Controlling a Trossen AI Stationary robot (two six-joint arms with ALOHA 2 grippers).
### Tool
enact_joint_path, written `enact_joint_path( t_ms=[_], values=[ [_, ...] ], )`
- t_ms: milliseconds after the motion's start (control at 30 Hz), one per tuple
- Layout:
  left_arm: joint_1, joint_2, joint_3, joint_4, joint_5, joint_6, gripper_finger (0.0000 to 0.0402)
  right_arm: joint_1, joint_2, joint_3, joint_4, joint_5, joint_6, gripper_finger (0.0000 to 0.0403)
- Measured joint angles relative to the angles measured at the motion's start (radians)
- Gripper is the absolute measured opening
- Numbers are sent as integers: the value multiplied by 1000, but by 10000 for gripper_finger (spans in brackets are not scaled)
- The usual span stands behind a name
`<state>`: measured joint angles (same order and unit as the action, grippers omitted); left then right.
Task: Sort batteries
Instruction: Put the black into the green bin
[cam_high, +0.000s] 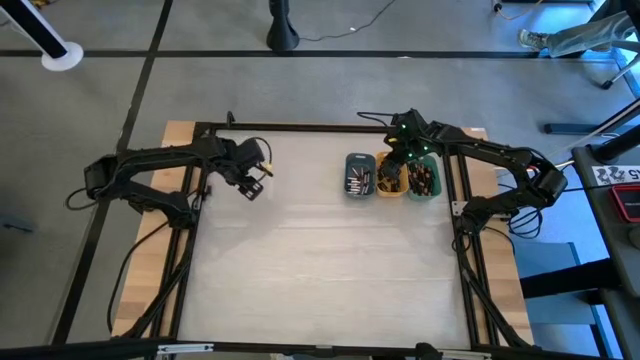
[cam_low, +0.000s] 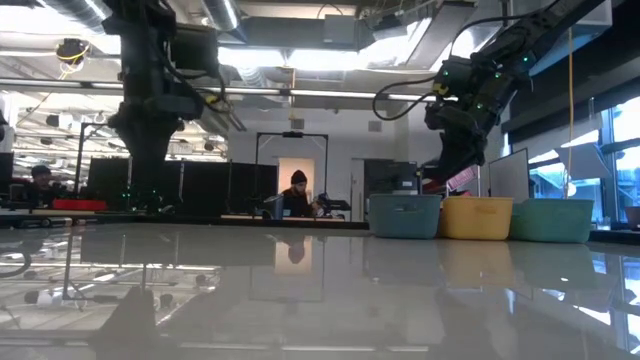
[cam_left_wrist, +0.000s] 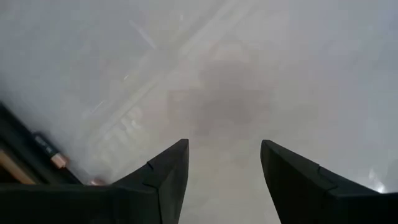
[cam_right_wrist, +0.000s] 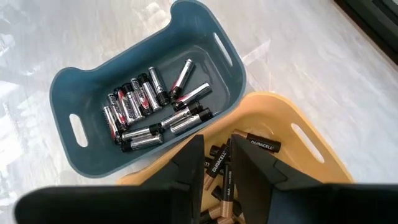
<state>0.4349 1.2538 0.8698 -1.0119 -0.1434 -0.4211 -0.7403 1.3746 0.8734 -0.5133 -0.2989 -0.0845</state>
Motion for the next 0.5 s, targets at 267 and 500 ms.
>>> enact_joint_path(
  t_ms=[267,500],
  values=[
    [39,236,122,-139,37,155,219,0,0,0,39,-13,5,81],
    [70,400,168,-280,-1,357,225,0,0,0,11,-35,32,81]
  ],
)
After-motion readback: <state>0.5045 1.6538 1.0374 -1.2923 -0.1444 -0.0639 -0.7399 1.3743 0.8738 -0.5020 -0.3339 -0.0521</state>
